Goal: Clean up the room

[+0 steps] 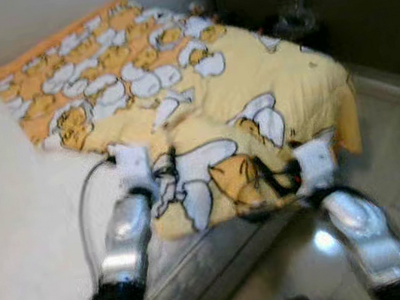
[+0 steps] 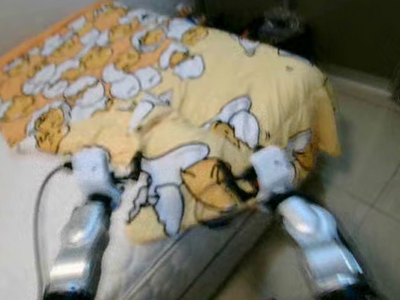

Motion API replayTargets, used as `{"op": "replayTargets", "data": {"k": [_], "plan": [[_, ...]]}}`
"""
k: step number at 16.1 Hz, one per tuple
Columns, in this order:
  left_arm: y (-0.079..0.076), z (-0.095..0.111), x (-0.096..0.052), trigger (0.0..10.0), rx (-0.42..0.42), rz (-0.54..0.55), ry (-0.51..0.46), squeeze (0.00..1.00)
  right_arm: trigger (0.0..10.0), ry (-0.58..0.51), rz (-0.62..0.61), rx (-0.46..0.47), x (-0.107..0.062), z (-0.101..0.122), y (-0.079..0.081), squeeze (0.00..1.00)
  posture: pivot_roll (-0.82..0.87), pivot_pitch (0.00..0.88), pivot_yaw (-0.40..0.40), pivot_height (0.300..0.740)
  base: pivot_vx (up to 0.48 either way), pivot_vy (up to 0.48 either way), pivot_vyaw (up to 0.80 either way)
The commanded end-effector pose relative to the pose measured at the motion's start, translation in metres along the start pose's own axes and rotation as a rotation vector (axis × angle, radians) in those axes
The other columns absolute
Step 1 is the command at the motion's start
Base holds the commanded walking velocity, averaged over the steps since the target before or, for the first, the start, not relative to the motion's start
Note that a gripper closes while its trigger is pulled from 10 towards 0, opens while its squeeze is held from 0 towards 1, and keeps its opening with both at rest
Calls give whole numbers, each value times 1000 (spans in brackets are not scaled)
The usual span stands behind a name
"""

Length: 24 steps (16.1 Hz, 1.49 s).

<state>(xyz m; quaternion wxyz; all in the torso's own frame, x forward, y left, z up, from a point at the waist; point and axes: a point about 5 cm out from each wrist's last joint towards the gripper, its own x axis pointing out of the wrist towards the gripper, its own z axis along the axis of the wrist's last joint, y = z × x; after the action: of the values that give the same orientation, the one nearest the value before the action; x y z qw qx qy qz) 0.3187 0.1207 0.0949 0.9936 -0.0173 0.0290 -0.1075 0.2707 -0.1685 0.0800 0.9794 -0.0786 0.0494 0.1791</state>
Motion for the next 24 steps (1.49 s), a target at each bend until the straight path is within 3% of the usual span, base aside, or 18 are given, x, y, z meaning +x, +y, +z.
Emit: {"op": "replayTargets", "data": {"k": [1, 3, 4, 8, 11, 13, 17, 21, 24], "plan": [[15, -10, -5, 10000, 4, 24, 45, 0, 10000, -16, 85, 36, -1, 4, 14, 0, -224, 0, 180, 740, 0, 0, 0], [13, -15, -3, 10000, -40, -57, 67, 0, 10000, 7, 94, 40, -11, -1, 11, 0, -225, 0, 174, 740, 0, 0, 0], [17, -20, -1, 10000, -20, -47, 91, 0, 10000, 27, 96, 45, -20, -3, 11, 0, -233, 57, 165, 740, 0, 0, 0], [31, -31, 4, 10000, 21, -65, 165, 0, 10000, 96, 157, 59, -51, -9, 27, 0, -239, 168, 160, 740, 0, 0, 0], [27, -42, 5, 10000, 5, -104, 214, 0, 10000, 114, 184, 75, -68, -9, 39, 0, -250, 205, 157, 740, 0, 0, 0], [28, -51, 6, 10000, 13, -47, 266, 0, 10000, 139, 212, 81, -83, -5, 49, 0, -291, 245, 154, 740, 0, 0, 0], [37, -60, 1, 10000, -13, 25, 299, 0, 10000, 195, 209, 89, -106, -2, 51, 0, -316, 300, 146, 740, 0, 0, 0], [40, -66, -2, 10000, -31, 69, 319, 0, 10000, 217, 214, 107, -114, 1, 58, 0, -324, 324, 139, 740, 0, 0, 0], [39, -61, 2, 10000, -159, 93, 279, 0, 10000, 228, 212, 111, -117, 2, 58, 0, -332, 326, 139, 740, 0, 0, 0]]}}
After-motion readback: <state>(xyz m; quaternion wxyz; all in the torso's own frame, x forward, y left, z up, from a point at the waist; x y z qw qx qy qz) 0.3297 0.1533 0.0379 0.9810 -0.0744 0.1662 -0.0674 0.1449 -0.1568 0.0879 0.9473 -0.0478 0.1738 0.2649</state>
